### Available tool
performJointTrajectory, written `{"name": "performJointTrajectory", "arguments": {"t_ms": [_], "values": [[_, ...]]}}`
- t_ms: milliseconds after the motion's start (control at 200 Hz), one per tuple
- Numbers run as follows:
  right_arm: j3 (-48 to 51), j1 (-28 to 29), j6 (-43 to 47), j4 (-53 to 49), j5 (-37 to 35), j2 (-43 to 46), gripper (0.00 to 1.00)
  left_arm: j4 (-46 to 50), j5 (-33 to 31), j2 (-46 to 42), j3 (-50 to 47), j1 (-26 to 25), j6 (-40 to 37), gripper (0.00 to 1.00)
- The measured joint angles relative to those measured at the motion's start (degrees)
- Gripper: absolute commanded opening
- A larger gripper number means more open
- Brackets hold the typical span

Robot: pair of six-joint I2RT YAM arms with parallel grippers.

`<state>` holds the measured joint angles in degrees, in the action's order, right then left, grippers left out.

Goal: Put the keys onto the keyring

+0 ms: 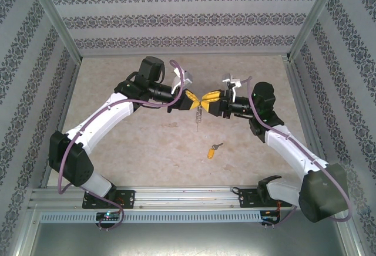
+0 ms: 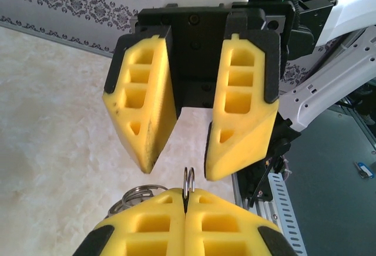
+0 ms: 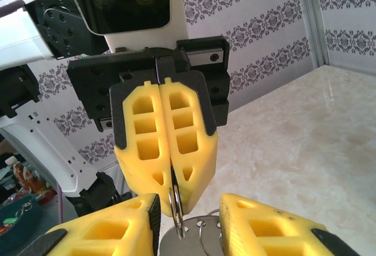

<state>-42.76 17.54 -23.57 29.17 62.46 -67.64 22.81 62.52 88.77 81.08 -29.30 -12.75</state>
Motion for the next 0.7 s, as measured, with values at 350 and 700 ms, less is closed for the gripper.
{"name": "performJointTrajectory", "arguments": {"t_ms": [350,700], "values": [[-0.09,0.63,1.44,-0.39,0.50,-0.42,0.00,-0.04,-1.07,0.02,0.07,0.02,-0.33,0.00],[0.22,-0.90,0.83,1.16,-1.44,-0.42,0.00,-13.03,-9.01,-4.90,-8.07,-0.33,8.72,0.51]]}}
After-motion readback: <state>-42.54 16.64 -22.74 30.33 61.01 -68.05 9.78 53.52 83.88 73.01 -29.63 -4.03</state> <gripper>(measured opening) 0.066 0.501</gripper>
